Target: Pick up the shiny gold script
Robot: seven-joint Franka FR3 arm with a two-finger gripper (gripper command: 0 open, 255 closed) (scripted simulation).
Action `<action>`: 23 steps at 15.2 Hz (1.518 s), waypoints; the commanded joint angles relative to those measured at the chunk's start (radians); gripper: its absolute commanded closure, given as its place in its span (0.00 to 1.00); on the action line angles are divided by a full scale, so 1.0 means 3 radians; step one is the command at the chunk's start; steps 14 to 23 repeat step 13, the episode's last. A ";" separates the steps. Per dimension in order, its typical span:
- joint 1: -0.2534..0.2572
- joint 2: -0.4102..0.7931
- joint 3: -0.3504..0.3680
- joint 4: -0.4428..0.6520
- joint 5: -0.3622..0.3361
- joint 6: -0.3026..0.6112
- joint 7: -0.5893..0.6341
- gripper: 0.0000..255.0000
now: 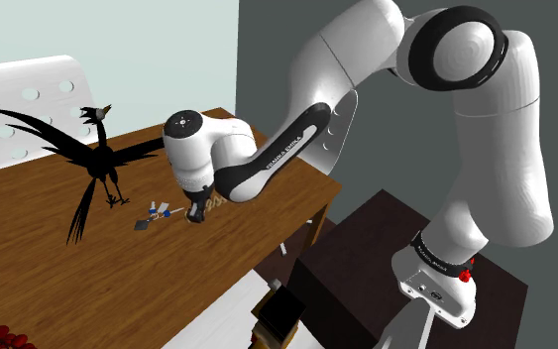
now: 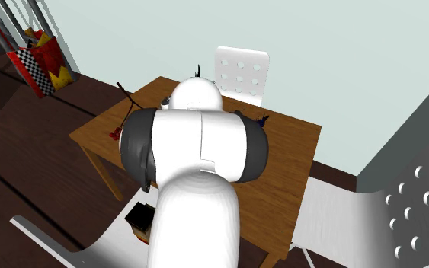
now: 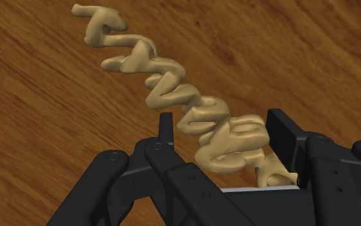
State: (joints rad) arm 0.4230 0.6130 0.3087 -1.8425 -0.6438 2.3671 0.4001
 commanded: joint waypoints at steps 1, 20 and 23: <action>-0.0019 -0.0068 0.0029 -0.0006 0.0043 -0.0055 -0.0041 1.00; -0.0100 -0.0381 0.0153 -0.0014 0.0248 -0.0324 -0.0232 1.00; -0.0100 -0.0381 0.0153 -0.0014 0.0248 -0.0324 -0.0232 1.00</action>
